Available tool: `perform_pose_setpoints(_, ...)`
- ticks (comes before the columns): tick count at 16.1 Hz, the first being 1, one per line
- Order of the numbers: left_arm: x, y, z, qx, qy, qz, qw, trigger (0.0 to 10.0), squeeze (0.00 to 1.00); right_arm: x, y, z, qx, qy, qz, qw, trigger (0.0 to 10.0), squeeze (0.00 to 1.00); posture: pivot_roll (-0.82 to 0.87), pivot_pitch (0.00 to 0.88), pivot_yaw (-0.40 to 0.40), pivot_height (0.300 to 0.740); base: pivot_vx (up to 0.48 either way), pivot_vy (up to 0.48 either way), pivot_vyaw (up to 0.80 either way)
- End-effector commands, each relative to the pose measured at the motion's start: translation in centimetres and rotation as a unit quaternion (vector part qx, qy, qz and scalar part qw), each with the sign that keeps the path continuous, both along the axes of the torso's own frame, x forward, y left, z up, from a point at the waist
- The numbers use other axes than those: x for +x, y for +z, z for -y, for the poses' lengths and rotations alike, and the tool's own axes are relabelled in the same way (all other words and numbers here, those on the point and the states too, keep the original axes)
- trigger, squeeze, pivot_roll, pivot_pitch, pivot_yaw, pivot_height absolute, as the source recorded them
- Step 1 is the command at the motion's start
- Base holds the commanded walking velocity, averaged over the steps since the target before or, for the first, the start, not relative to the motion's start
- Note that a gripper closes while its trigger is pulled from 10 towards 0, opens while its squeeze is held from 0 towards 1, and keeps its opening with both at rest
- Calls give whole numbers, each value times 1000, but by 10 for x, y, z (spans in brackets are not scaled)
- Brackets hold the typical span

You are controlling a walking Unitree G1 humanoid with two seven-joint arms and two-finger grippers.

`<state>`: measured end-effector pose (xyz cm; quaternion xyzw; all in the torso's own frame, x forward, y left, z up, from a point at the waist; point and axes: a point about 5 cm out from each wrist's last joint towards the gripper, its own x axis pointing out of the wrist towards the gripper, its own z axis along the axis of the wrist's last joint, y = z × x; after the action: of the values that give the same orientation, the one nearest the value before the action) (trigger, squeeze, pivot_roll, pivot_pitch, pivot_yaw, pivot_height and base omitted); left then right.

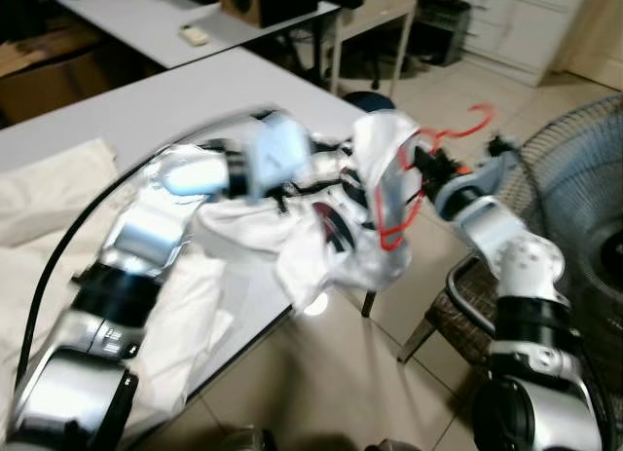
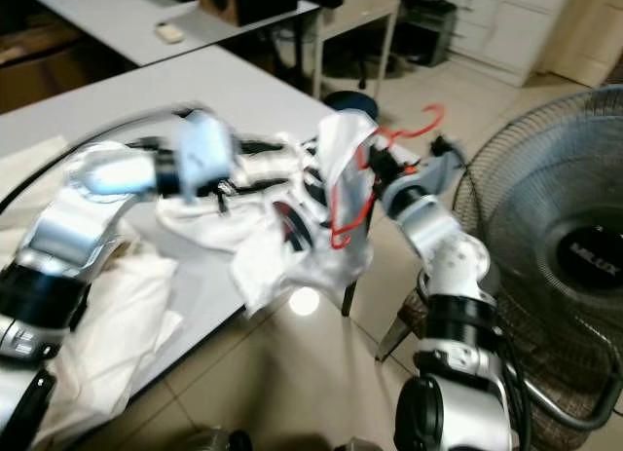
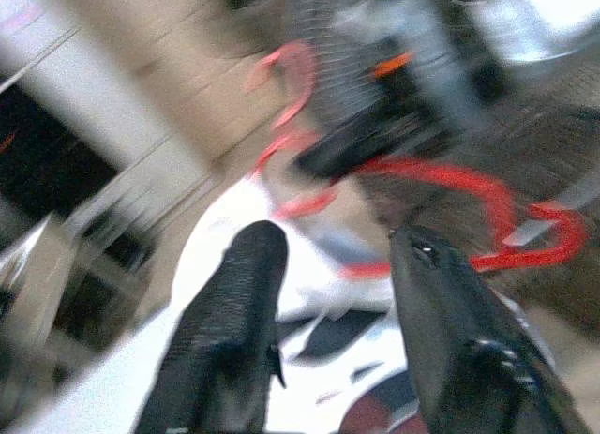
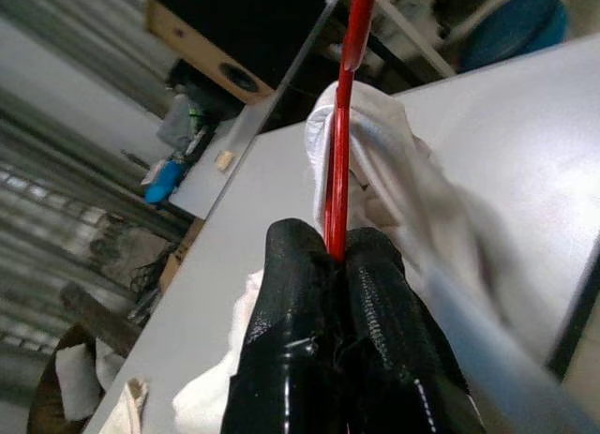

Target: Hang hanger

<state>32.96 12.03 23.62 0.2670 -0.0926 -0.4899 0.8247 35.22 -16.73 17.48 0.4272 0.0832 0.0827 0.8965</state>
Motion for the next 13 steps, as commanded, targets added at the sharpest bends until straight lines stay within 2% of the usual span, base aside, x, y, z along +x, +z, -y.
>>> perform_pose_setpoints(1,1,-2,-13,-41,52,-27,997,10000,1000,-4,14,1,4,7,39,999,10000,0,-120,0,31,740,0,0,800)
perform_pose_setpoints(2,1,-7,-23,-67,90,-49,992,10000,1000,-8,19,4,11,9,55,998,10000,0,-120,0,31,740,0,0,800)
perform_pose_setpoints(3,0,-13,-37,-104,140,-75,982,10000,1000,-14,25,7,20,16,77,997,10000,0,-119,0,29,740,0,0,800)
perform_pose_setpoints(4,-5,-22,-58,-149,207,-110,961,10000,1000,-25,35,11,22,29,108,993,10000,0,-120,0,26,740,0,0,800)
perform_pose_setpoints(5,-12,-29,-69,-163,233,-127,950,10000,949,-32,42,13,15,43,130,990,10000,0,-122,0,25,740,0,0,800)
perform_pose_setpoints(6,-20,-33,-76,-178,250,-136,942,10000,392,-39,48,15,9,57,151,987,10000,0,-124,0,24,740,0,0,800)
perform_pose_setpoints(7,-37,-37,-86,-201,281,-139,928,10000,102,-54,64,16,0,90,202,975,10000,0,-120,0,19,740,0,0,800)
perform_pose_setpoints(8,-37,-37,-86,-201,281,-139,928,10000,102,-54,64,16,0,90,202,975,10000,0,-120,0,19,740,0,0,800)
perform_pose_setpoints(9,-39,-36,-87,-207,285,-135,926,10000,0,-57,68,16,-3,98,217,971,10000,0,-117,0,16,740,0,0,800)
perform_pose_setpoints(10,-41,-28,-91,-241,304,-113,915,10000,0,-66,86,17,-16,123,269,955,10000,0,-114,0,12,740,0,0,800)
perform_pose_setpoints(11,-41,-28,-91,-241,304,-113,915,10000,0,-66,86,17,-16,123,269,955,10000,0,-114,0,12,740,0,0,800)
perform_pose_setpoints(12,-46,-23,-95,-277,341,-107,892,10000,0,-81,113,20,-41,151,340,927,10000,0,-110,0,6,740,0,0,800)
perform_pose_setpoints(13,-47,-25,-94,-271,349,-110,890,10000,0,-84,120,21,-51,157,357,919,10000,0,-110,0,6,740,0,0,800)
